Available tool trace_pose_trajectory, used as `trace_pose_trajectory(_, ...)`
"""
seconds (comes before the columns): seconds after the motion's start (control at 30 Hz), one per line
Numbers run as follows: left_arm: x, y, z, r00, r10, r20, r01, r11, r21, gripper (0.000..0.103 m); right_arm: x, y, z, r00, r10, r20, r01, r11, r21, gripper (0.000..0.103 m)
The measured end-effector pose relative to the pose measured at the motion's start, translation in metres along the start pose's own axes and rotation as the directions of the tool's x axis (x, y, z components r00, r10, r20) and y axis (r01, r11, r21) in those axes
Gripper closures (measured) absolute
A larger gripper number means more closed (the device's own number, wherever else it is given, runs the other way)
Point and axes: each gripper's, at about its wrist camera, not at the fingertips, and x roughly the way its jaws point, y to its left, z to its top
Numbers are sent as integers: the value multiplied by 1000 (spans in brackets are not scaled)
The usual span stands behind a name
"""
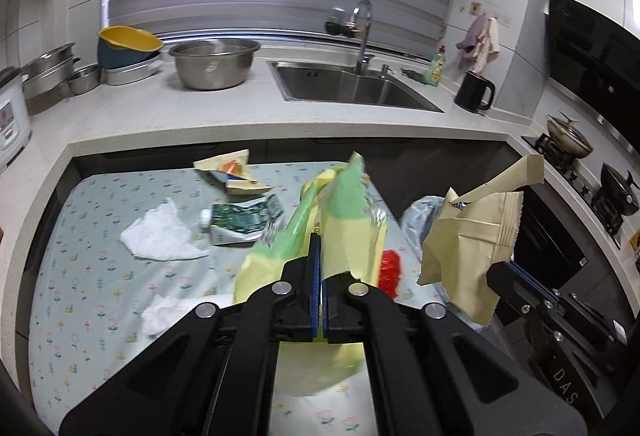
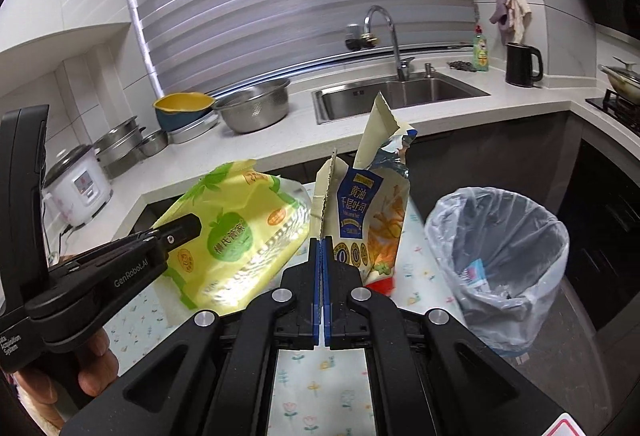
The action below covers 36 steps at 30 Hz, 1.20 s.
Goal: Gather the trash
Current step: 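Carry the tissue pack and snack bag over the trash bin with both tools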
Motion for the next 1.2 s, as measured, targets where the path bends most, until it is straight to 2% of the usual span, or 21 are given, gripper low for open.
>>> trace_pose_trajectory(0.33, 19, -60, 5, 999, -52, -15, 53, 997, 62, 103, -7, -58, 2, 998, -65, 12, 64, 996, 60, 102)
trace_pose_trajectory(0.63, 60, -109, 19, 993, -110, -51, 114, 989, 98, 103, 1, -113, 9, 991, -131, 13, 129, 984, 124, 102)
trace_pose_trajectory(0.83, 98, -142, 26, 978, -179, -107, 189, 977, 98, 103, 12, -149, 9, 984, -180, 1, 178, 971, 161, 102)
trace_pose_trajectory(1.03, 135, -178, 27, 964, -212, -161, 232, 965, 121, 103, 23, -180, 6, 976, -217, -20, 217, 956, 198, 102)
trace_pose_trajectory(1.2, 160, -192, 23, 950, -248, -193, 270, 957, 101, 102, 34, -195, 6, 973, -228, -43, 232, 950, 209, 102)
